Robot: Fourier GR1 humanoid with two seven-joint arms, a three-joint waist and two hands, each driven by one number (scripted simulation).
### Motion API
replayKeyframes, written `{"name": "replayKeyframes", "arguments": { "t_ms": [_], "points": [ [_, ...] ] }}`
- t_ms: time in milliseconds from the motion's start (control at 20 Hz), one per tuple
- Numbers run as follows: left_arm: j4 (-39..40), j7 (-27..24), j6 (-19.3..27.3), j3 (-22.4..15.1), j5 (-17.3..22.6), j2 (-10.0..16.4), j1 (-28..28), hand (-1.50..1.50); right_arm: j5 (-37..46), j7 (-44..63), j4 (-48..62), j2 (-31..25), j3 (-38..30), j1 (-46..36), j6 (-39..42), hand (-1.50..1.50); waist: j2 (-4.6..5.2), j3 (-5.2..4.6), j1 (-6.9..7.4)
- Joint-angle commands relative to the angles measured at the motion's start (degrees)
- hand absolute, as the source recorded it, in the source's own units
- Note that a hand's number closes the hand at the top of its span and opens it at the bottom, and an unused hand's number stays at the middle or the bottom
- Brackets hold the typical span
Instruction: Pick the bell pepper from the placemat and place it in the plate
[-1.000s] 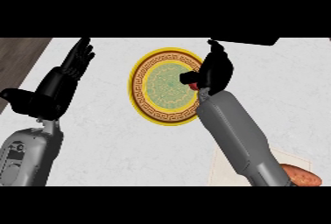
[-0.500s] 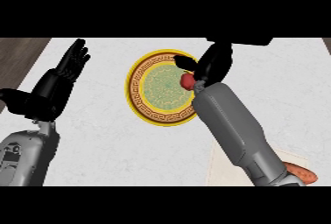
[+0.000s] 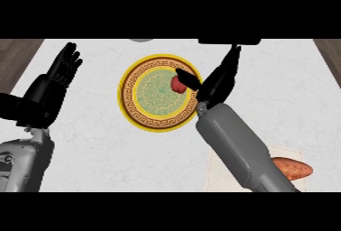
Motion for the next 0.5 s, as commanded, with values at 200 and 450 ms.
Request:
{"name": "replayKeyframes", "arguments": {
  "t_ms": [200, 450],
  "points": [
    [0.4, -2.8, 0.8, 2.5, -1.1, 0.4, 3.7, 0.0, 9.9, 2.1, -20.0, 0.2, 5.3, 20.3, -4.6, -1.5, -0.49, -0.05, -3.39],
    [-1.4, -2.1, -2.1, 4.2, 1.2, 1.9, 5.4, 0.0, 19.4, 5.4, -37.7, 0.2, 7.4, 33.0, 4.5, -1.5, -0.41, -0.06, -2.99]
  ]
}}
